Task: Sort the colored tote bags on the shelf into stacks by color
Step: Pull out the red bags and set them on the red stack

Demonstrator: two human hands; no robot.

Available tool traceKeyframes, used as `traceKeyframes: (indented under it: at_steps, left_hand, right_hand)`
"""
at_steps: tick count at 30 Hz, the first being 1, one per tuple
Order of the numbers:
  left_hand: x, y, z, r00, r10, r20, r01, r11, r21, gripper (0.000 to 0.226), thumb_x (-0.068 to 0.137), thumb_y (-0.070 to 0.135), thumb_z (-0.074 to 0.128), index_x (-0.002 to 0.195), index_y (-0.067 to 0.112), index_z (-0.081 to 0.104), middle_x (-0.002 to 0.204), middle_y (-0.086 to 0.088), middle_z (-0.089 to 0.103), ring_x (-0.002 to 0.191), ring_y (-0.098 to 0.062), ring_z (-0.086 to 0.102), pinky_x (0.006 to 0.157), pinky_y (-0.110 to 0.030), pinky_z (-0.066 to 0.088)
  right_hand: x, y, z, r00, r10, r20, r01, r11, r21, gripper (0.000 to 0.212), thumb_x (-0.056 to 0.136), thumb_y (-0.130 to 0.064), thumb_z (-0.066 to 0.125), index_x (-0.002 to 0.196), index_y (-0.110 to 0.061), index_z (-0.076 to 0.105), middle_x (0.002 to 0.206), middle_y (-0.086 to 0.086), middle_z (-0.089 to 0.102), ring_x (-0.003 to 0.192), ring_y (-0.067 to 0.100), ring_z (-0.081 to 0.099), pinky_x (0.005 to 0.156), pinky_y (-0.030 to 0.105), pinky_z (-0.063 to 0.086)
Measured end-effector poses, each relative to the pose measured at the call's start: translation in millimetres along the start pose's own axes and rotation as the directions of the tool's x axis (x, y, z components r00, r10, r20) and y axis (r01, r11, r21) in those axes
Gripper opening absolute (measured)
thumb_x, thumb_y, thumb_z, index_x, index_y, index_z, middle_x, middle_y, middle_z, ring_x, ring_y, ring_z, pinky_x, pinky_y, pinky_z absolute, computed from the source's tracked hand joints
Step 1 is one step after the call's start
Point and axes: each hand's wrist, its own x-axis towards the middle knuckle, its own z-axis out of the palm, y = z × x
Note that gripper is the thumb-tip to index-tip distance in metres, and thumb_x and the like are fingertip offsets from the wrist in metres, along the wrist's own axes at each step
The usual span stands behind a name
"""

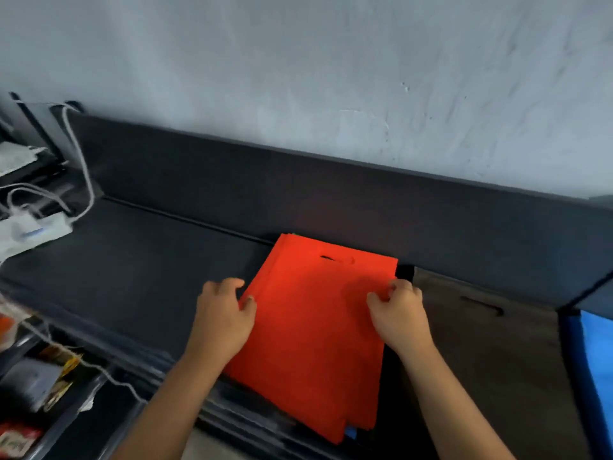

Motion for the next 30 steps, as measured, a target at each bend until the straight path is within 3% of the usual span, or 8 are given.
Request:
traceKeyframes:
  at_steps: [2,5,9,12,15,19,26,30]
  left_hand:
    - [22,-6,0,0.994,-0.031,0.104,0.023,0.996,0.082,0.057,0.098,0.044,0.062,0.145,0.012,0.054,0.133,-0.020,0.050,0.124,-0.040,0.051,0.106,-0.047,0.044]
    - [50,-13,-1,0.975,0.000,0.223,-0.022,0.995,0.099,0.067,0.099,0.055,0.054,0.150,0.011,0.049,0.139,-0.019,0.049,0.129,-0.037,0.051,0.108,-0.045,0.044]
    - [78,-17,2,0.930,0.100,0.354,-0.122,0.992,0.040,0.081,0.091,0.070,0.048,0.142,0.008,0.057,0.124,-0.012,0.069,0.115,-0.027,0.066,0.098,-0.039,0.053]
    - [86,-16,1,0.900,0.166,0.404,-0.197,0.980,0.034,0.068,0.096,0.062,0.055,0.139,0.009,0.058,0.116,-0.005,0.071,0.103,-0.022,0.070,0.084,-0.034,0.055]
    - [97,-18,1,0.890,0.173,0.422,-0.204,0.979,0.029,0.064,0.097,0.058,0.059,0.136,0.008,0.055,0.107,-0.003,0.070,0.092,-0.019,0.070,0.075,-0.032,0.054]
    - [110,-22,3,0.867,0.194,0.459,-0.219,0.976,0.000,0.042,0.094,0.053,0.063,0.106,0.013,0.065,0.087,0.000,0.073,0.077,-0.019,0.071,0.075,-0.041,0.060]
    - [108,-16,9,0.892,0.161,0.422,-0.151,0.987,-0.058,0.041,0.091,0.048,0.071,0.101,0.013,0.053,0.090,-0.005,0.069,0.080,-0.028,0.069,0.067,-0.036,0.052]
    - [112,-17,7,0.926,0.133,0.355,-0.121,0.991,-0.056,0.032,0.094,0.032,0.072,0.105,0.010,0.051,0.089,-0.005,0.065,0.068,-0.020,0.059,0.058,-0.033,0.042]
  right_hand:
    - [-6,-5,5,0.997,0.056,-0.050,-0.058,0.998,-0.025,0.047,0.093,-0.029,0.068,0.130,-0.002,0.057,0.124,0.021,0.059,0.120,0.041,0.056,0.097,0.043,0.049]
    - [-15,-13,12,0.989,0.080,-0.124,-0.094,0.989,-0.114,0.042,0.093,-0.032,0.065,0.125,-0.005,0.060,0.119,0.019,0.060,0.113,0.045,0.060,0.094,0.046,0.052]
    - [-33,-30,29,0.993,0.017,-0.121,-0.057,0.942,-0.332,0.030,0.096,-0.033,0.059,0.109,-0.009,0.072,0.111,0.017,0.068,0.108,0.044,0.063,0.092,0.044,0.049]
    - [-52,-40,52,0.996,-0.042,-0.074,0.011,0.929,-0.370,0.038,0.092,-0.040,0.054,0.112,-0.017,0.076,0.118,0.009,0.072,0.114,0.037,0.064,0.101,0.042,0.048]
    - [-63,-47,61,0.992,-0.025,-0.120,0.006,0.987,-0.163,0.034,0.092,-0.033,0.065,0.120,-0.018,0.077,0.122,0.007,0.073,0.117,0.029,0.066,0.104,0.036,0.048]
    - [-67,-48,52,0.950,0.097,-0.296,-0.100,0.995,0.006,0.035,0.094,-0.023,0.070,0.127,-0.012,0.073,0.123,0.010,0.067,0.116,0.028,0.065,0.098,0.032,0.047]
    - [-62,-47,43,0.953,0.229,-0.196,-0.200,0.967,0.161,0.039,0.096,-0.025,0.069,0.133,-0.013,0.068,0.125,0.004,0.072,0.119,0.024,0.066,0.097,0.033,0.050]
    - [-60,-43,40,0.952,0.240,-0.190,-0.188,0.948,0.256,0.033,0.095,-0.027,0.069,0.126,-0.017,0.070,0.117,0.000,0.072,0.106,0.024,0.071,0.097,0.045,0.057]
